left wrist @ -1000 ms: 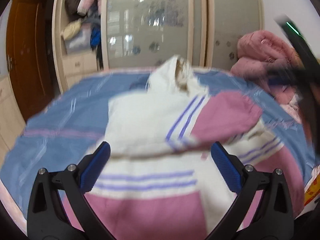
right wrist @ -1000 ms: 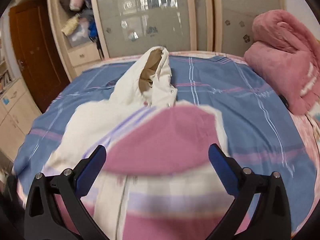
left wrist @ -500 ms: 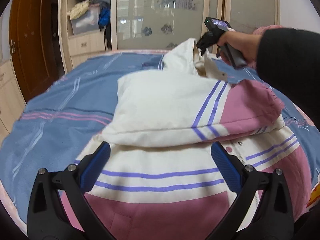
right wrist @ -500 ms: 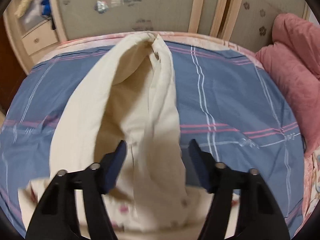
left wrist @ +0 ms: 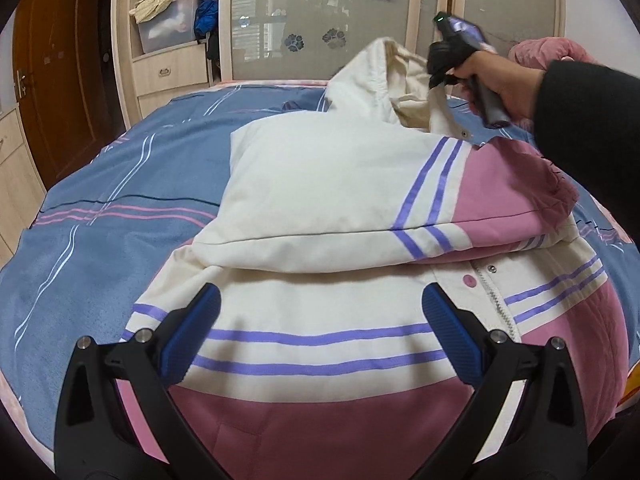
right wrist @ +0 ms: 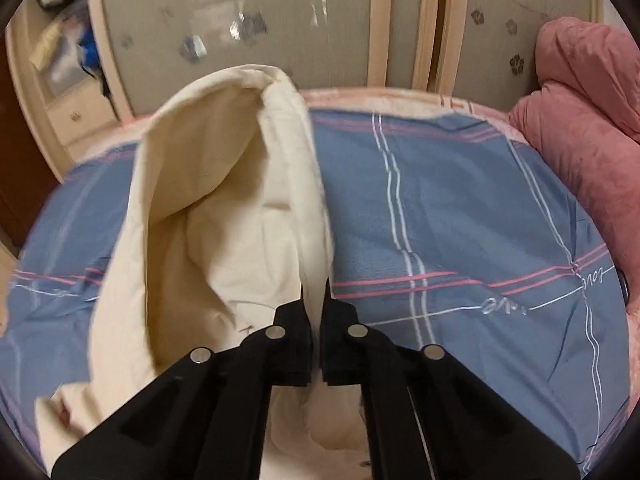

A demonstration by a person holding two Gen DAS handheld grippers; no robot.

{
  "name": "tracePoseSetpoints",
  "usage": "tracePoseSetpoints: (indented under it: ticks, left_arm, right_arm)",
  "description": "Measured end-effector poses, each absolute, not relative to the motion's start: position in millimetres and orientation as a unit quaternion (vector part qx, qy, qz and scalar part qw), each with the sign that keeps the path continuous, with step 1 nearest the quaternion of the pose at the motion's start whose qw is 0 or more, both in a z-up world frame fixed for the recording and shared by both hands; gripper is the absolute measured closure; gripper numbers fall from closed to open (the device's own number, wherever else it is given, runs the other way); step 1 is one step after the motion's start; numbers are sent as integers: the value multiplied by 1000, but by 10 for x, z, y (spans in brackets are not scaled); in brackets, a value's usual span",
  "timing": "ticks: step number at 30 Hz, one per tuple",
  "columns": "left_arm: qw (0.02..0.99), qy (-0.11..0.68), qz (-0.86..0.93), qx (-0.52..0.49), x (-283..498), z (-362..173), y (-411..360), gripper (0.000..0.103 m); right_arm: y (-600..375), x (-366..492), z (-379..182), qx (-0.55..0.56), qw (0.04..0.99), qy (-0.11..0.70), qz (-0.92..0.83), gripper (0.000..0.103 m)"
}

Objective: Fold large clothes

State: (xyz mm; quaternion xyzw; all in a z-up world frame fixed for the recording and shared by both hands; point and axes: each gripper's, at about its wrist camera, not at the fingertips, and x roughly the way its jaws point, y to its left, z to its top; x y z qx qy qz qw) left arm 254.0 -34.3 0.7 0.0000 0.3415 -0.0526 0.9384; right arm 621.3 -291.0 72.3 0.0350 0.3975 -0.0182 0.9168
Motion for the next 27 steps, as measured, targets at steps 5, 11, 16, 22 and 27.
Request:
tracePoseSetpoints:
  ticks: [5,11,16,22,27]
  left_arm:
    - [942,332,-56,-2,2494,60,-361,2]
    - [948,313,-65,-7,2447,156,-343,2]
    - [958,283,-40,22,2904,528,-545,2]
    - [963,255,-15,87,4040,1025,-1023,2]
    - [949,278,31,144,5066,1195,-1325,2]
  right_arm:
    - [-3082,5325,987,57,937,344,33,101]
    - [-3081,4464,999,71,951,293,65,101]
    - [-3077,4166,887,111,951,274,89,101]
    - [-3140,4058,823,123,948,273,108,101]
    - [-3214,4035,841,125,947,273,117,101]
